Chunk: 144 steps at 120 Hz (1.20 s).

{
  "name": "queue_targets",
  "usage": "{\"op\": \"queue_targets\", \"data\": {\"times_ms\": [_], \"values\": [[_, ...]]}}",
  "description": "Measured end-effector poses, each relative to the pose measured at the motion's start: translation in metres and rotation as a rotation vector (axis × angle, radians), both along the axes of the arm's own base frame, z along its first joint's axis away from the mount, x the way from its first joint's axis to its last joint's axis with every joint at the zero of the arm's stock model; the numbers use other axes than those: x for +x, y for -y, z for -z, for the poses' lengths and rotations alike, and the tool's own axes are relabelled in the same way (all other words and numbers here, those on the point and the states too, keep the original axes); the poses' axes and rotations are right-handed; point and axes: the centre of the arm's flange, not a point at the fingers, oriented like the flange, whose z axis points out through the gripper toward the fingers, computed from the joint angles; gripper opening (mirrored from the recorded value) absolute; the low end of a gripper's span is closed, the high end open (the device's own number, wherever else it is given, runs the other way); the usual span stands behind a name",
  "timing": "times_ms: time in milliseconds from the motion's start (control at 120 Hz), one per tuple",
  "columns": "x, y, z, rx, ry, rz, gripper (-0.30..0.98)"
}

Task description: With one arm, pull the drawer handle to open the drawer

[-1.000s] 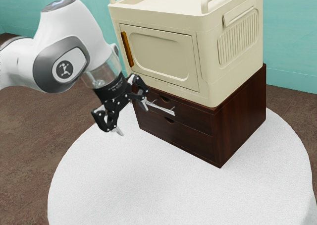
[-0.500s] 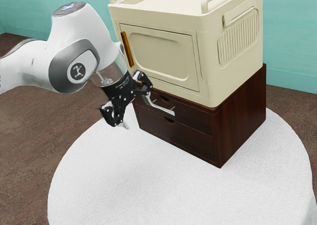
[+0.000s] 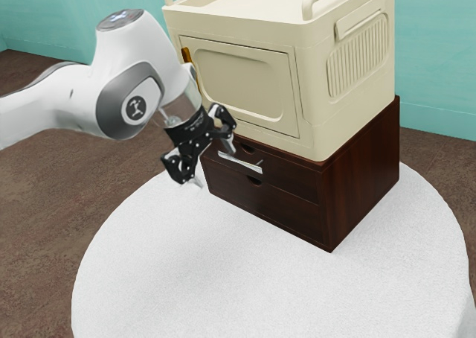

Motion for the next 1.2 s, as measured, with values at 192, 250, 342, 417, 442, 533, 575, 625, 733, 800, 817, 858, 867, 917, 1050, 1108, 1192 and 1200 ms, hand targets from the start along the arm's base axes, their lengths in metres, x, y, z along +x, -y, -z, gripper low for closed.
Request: {"op": "queue_targets", "data": {"times_ms": [192, 250, 342, 417, 442, 533, 575, 625, 733, 800, 817, 858, 867, 917, 1050, 1108, 1192, 1200], "values": [[0.009, 0.0, 0.002, 0.005, 0.007, 0.009, 0.68], [0.011, 0.002, 0.004, 0.006, 0.006, 0.014, 0.67], [0.013, 0.006, 0.006, 0.007, 0.009, 0.024, 0.64], [0.015, 0.01, 0.007, 0.008, 0.011, 0.031, 0.6], [0.015, 0.011, 0.007, 0.008, 0.013, 0.033, 0.59], [0.018, 0.012, 0.011, 0.01, 0.015, 0.037, 0.55], [0.019, 0.011, 0.012, 0.01, 0.018, 0.037, 0.54], [0.02, 0.009, 0.013, 0.011, 0.025, 0.035, 0.53], [0.021, 0.003, 0.012, 0.012, 0.041, 0.027, 0.51], [0.022, 0.001, 0.012, 0.013, 0.046, 0.025, 0.51], [0.022, 0.001, 0.013, 0.013, 0.047, 0.025, 0.5], [0.023, 0.001, 0.014, 0.014, 0.049, 0.026, 0.5], [0.023, 0.001, 0.014, 0.014, 0.049, 0.026, 0.5], [0.025, 0.001, 0.017, 0.014, 0.049, 0.027, 0.48], [0.026, 0.003, 0.018, 0.012, 0.053, 0.03, 0.4], [0.027, 0.004, 0.019, 0.012, 0.054, 0.031, 0.37], [0.027, 0.005, 0.019, 0.009, 0.055, 0.031, 0.33], [0.027, 0.005, 0.019, 0.008, 0.055, 0.031, 0.33]]}}
